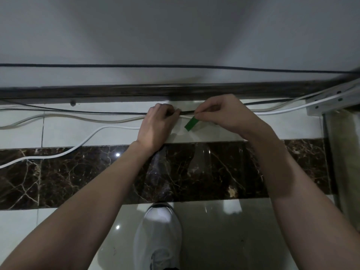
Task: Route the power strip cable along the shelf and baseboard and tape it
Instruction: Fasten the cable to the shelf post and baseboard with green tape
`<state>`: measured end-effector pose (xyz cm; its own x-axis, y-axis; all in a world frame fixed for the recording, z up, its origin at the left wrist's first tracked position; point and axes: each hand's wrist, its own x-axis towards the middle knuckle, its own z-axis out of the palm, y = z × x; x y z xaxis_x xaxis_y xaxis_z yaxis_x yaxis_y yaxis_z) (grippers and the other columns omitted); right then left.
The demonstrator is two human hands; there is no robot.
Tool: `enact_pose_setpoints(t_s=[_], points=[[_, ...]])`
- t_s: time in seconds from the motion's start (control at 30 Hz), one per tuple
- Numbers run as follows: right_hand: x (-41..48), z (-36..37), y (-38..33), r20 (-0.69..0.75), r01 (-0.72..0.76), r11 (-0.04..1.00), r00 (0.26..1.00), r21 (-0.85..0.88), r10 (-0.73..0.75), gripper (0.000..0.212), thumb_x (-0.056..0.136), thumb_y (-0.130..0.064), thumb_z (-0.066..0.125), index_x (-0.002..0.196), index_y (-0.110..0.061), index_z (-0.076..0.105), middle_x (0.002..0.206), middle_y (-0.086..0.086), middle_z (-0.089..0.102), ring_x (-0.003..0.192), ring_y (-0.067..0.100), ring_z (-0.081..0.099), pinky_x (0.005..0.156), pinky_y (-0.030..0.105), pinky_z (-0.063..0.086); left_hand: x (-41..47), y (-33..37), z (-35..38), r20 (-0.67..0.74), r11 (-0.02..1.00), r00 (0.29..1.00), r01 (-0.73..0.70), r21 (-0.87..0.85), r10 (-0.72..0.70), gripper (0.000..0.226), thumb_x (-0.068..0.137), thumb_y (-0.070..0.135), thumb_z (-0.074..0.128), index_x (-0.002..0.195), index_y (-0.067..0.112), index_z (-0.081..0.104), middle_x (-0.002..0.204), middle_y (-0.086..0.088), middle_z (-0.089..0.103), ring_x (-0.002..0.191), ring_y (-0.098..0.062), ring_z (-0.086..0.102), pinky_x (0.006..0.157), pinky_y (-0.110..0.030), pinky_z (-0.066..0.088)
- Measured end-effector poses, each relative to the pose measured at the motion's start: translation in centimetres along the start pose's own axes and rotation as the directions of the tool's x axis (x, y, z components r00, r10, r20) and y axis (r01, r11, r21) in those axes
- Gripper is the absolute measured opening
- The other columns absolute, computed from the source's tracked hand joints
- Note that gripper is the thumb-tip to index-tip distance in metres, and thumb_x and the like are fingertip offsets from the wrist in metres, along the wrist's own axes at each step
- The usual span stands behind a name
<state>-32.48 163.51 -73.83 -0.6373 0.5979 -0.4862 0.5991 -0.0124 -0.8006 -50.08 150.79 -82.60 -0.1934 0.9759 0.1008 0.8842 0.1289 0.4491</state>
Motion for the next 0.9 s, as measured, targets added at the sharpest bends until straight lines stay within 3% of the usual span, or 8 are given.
enact_pose_setpoints(t_s=[0.1, 0.2, 0.33, 0.43, 0.67, 0.8, 0.9], points=[[1.1, 0.9, 0.2, -0.06, -0.036, 0.997, 0.998, -0.07, 0.032, 0.016, 0.081, -0.02, 0.083, 0.079, -0.033, 0.075, 0.081, -0.012, 0.074, 0.082, 0.004, 0.068, 0.072, 0.018, 0.048, -0.4, -0.1, 0.0, -0.03, 0.996, 0.998, 0.057, -0.076, -0.059, 0.029, 0.1, 0.027, 0.056, 0.1, 0.006, 0.076, 0.098, -0.01, 0.07, 0.094, -0.029, 0.061, 0.081, -0.042, 0.05], [1.5, 1.4, 0.0, -0.061, -0.044, 0.992, 0.997, -0.12, 0.037, 0.016, 0.079, -0.022, 0.085, 0.08, -0.032, 0.073, 0.08, -0.012, 0.072, 0.077, 0.001, 0.066, 0.066, 0.012, 0.044, -0.5, -1.4, 0.3, -0.094, 0.993, 0.989, -0.116, -0.018, 0.114, 0.028, 0.094, 0.018, 0.057, 0.1, 0.003, 0.08, 0.1, -0.013, 0.076, 0.089, -0.033, 0.069, 0.083, -0.04, 0.055], [0.9, 1.1, -1.2, 0.059, -0.005, 0.987, 0.998, -0.163, 0.015, 0.015, 0.079, -0.02, 0.084, 0.081, -0.031, 0.074, 0.087, -0.004, 0.075, 0.085, 0.009, 0.068, 0.078, 0.024, 0.054, -0.5, -1.8, 0.6, -0.145, 0.991, 0.981, -0.132, -0.025, 0.127, 0.02, 0.092, 0.015, 0.064, 0.095, 0.003, 0.08, 0.099, -0.012, 0.077, 0.088, -0.03, 0.07, 0.085, -0.035, 0.049], [1.0, 1.3, -1.8, 0.137, 0.014, 0.977, 0.99, -0.212, 0.016, 0.012, 0.081, -0.02, 0.083, 0.085, -0.028, 0.075, 0.093, -0.001, 0.074, 0.091, 0.013, 0.068, 0.085, 0.03, 0.055, -0.7, -2.0, 1.0, -0.117, 0.985, 0.978, -0.174, -0.016, 0.171, 0.016, 0.091, 0.009, 0.068, 0.1, 0.0, 0.078, 0.104, -0.015, 0.074, 0.094, -0.032, 0.068, 0.086, -0.038, 0.05], [3.6, 2.9, -0.8, 0.004, 0.052, 0.892, 0.998, -0.449, -0.056, 0.013, 0.087, -0.027, 0.077, 0.086, -0.037, 0.068, 0.095, -0.009, 0.072, 0.095, 0.012, 0.066, 0.09, 0.041, 0.057, -1.1, -2.8, 1.5, -0.117, 0.979, 0.975, -0.195, -0.054, 0.188, 0.02, 0.096, 0.011, 0.064, 0.106, 0.0, 0.077, 0.11, -0.015, 0.071, 0.1, -0.032, 0.063, 0.089, -0.038, 0.048], [3.9, 3.8, -0.1, -0.053, 0.094, 0.831, 0.988, -0.548, -0.147, 0.006, 0.091, -0.03, 0.072, 0.096, -0.031, 0.073, 0.102, -0.007, 0.071, 0.094, 0.012, 0.063, 0.081, 0.03, 0.05, -0.9, -3.0, 1.8, -0.134, 0.982, 0.976, -0.179, -0.065, 0.169, 0.017, 0.092, 0.008, 0.07, 0.105, 0.0, 0.078, 0.107, -0.015, 0.073, 0.097, -0.033, 0.065, 0.088, -0.039, 0.049], [3.7, 4.6, 0.4, -0.073, 0.161, 0.753, 0.961, -0.638, -0.268, 0.011, 0.094, -0.03, 0.068, 0.103, -0.026, 0.072, 0.107, -0.005, 0.068, 0.097, 0.016, 0.063, 0.075, 0.028, 0.044, -1.0, -3.1, 1.9, -0.13, 0.982, 0.978, -0.174, -0.073, 0.164, 0.017, 0.091, 0.007, 0.071, 0.105, 0.0, 0.077, 0.107, -0.015, 0.073, 0.096, -0.032, 0.065, 0.087, -0.04, 0.051]])
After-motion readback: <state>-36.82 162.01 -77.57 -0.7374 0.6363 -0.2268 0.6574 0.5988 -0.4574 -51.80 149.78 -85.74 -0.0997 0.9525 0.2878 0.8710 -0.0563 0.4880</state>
